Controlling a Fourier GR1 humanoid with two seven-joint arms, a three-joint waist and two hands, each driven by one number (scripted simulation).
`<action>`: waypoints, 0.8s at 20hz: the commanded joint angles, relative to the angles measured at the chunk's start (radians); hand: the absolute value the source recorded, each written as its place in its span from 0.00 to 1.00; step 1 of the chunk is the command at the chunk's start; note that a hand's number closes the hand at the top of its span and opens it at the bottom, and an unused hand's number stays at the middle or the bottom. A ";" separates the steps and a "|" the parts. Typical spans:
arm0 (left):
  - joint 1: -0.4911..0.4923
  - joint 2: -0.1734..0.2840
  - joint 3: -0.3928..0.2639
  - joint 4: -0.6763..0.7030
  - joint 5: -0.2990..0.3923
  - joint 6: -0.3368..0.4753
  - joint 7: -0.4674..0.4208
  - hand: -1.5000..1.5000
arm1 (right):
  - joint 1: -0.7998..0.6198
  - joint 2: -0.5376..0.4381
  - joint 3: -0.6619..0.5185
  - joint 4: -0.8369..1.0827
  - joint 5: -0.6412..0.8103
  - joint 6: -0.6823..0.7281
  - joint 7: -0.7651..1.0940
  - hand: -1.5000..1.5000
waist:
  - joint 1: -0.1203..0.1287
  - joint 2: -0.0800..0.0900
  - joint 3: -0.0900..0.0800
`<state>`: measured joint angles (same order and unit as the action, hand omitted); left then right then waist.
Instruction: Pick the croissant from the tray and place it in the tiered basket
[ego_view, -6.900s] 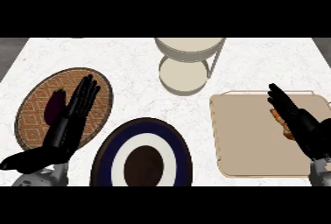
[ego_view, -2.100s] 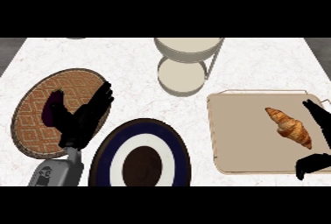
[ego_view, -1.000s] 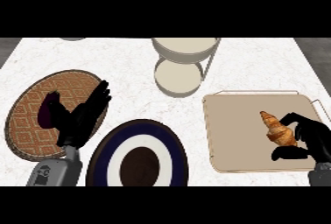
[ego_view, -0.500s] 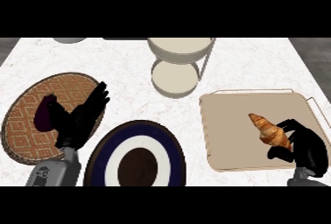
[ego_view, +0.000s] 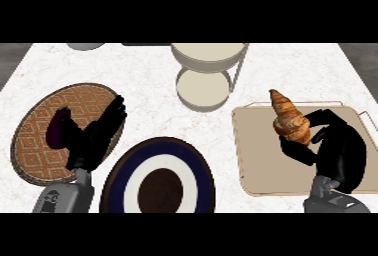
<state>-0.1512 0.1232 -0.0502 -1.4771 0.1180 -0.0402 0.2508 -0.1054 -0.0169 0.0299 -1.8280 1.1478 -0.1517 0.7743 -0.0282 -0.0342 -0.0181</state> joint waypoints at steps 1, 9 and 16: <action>-0.013 -0.009 -0.010 0.006 -0.005 0.005 0.015 0.50 | -0.090 0.016 0.155 -0.189 0.139 0.049 0.226 1.00 | 0.006 0.002 0.006; -0.022 0.005 -0.005 -0.009 0.010 -0.022 0.012 0.50 | -0.403 0.017 0.381 -0.276 0.369 0.405 0.587 1.00 | 0.043 0.012 0.009; -0.036 -0.015 -0.029 -0.004 -0.005 -0.023 -0.004 0.50 | -0.693 0.017 0.278 -0.097 0.283 0.523 0.665 1.00 | 0.066 0.027 0.012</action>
<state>-0.1748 0.1086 -0.0731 -1.4769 0.1165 -0.0575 0.2494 -0.6359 -0.0062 0.3335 -2.0043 1.4592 0.2011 1.1896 0.0248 -0.0134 -0.0078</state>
